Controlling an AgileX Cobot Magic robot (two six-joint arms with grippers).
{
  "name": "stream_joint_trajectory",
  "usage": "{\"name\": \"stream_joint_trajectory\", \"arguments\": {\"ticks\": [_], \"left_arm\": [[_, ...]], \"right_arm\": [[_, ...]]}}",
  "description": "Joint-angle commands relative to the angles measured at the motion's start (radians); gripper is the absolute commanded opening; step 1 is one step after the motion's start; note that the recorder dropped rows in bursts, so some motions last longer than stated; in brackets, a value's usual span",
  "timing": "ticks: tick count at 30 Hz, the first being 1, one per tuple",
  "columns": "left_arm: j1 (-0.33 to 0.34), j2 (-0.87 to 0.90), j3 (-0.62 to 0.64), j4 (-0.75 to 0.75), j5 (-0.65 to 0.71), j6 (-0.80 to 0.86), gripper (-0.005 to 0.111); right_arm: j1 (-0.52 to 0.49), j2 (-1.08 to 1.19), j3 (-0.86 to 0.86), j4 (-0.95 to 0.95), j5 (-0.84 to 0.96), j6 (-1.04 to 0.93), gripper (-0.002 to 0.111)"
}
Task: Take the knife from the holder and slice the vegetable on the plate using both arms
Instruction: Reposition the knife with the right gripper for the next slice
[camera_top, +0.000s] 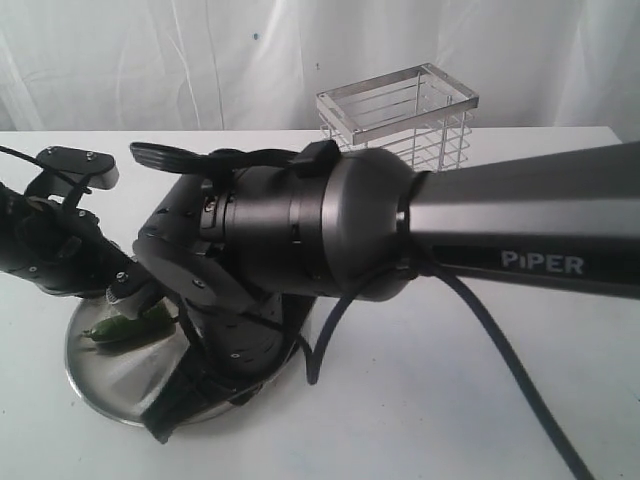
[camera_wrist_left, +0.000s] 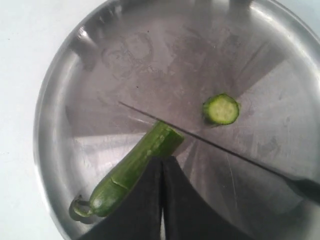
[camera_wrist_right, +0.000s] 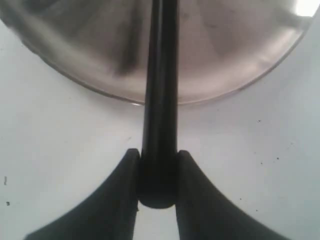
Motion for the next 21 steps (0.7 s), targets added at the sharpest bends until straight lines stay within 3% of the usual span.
{"name": "stream_joint_trajectory", "arguments": {"ticks": [1,21], "left_arm": [[0.022,-0.012,0.006,-0.011,0.012,-0.012,0.0],[0.022,-0.012,0.006,-0.018,-0.006,-0.012,0.0]], "right_arm": [[0.019,-0.011,0.007,0.011,-0.035,0.033,0.0],[0.026,-0.011,0.064,0.028,-0.141,0.193,0.0]]}}
